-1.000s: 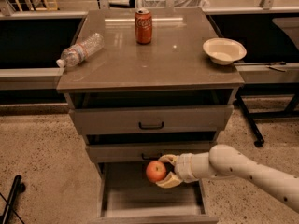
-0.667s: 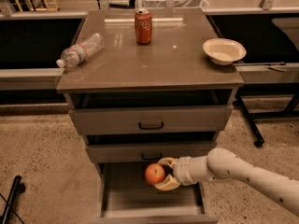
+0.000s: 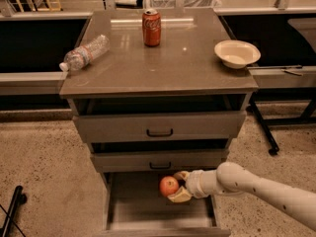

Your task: Place apple into bottom drawer

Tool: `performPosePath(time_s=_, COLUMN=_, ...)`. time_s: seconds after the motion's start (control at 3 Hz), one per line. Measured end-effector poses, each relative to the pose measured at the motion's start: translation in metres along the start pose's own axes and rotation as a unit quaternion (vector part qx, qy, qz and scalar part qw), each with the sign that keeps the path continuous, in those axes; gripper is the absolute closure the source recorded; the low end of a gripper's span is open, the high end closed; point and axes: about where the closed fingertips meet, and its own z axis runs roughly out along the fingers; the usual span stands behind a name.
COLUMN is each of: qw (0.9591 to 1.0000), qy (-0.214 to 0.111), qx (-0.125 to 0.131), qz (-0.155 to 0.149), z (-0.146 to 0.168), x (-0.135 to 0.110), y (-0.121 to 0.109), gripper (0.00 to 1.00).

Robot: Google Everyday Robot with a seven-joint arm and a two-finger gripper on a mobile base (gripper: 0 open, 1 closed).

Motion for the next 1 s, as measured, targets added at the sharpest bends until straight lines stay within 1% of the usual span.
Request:
performPosePath(time_s=0.33, qw=0.9944, qy=0.047, qx=-0.016, qz=0.093, z=0.061, x=0.109, y=-0.005, gripper=0.99)
performPosePath(time_s=0.67, qw=0.9903, qy=0.073, qx=-0.022, qz=0.116, z=0.101, x=0.165, y=0.002, gripper=0.77)
performPosePath(time_s=1.0, qw=0.9940, qy=0.062, qx=0.002, qz=0.089, z=0.126, x=0.189, y=0.009, gripper=0.54)
